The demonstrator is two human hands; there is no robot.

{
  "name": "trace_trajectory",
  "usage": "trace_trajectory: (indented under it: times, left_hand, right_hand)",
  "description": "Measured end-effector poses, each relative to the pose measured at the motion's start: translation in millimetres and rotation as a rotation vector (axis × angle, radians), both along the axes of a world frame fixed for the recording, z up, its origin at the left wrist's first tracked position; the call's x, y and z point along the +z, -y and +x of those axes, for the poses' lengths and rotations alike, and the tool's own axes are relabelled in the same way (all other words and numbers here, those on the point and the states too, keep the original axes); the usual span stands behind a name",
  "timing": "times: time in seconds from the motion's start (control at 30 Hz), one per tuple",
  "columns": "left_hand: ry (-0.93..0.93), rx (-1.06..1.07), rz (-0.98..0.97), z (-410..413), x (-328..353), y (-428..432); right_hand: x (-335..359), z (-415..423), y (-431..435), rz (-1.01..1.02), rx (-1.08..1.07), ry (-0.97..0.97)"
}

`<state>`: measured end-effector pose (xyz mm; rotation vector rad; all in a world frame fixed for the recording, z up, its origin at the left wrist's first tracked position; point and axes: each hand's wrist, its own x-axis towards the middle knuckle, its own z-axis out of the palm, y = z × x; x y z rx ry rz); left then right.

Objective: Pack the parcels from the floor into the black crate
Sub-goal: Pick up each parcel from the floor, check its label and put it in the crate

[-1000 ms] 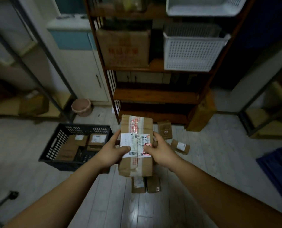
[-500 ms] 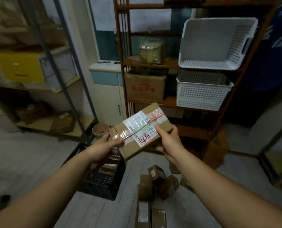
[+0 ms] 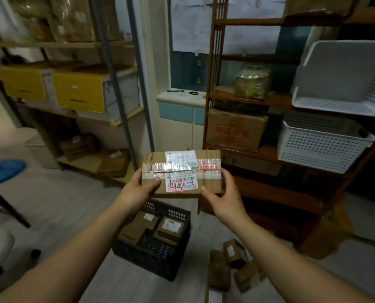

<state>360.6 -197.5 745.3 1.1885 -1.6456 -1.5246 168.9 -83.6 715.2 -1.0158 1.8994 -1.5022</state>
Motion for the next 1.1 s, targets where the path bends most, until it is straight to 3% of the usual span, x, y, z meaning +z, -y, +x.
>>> trace_trajectory:
  times: [0.33, 0.93, 1.1]
  left_hand:
    - [0.12, -0.073, -0.023, 106.1, -25.9, 142.4]
    - [0.397, -0.294, -0.044, 68.0, -65.9, 350.2]
    - [0.462, -0.413, -0.146, 58.3, -95.4, 409.7]
  right_hand:
    - [-34.9, 106.5, 129.5, 0.079, 0.017, -0.023]
    - [-91.8, 85.5, 333.2, 0.309, 0.016, -0.074]
    - [-122.3, 97.5, 374.4, 0.404, -0.067, -0.032]
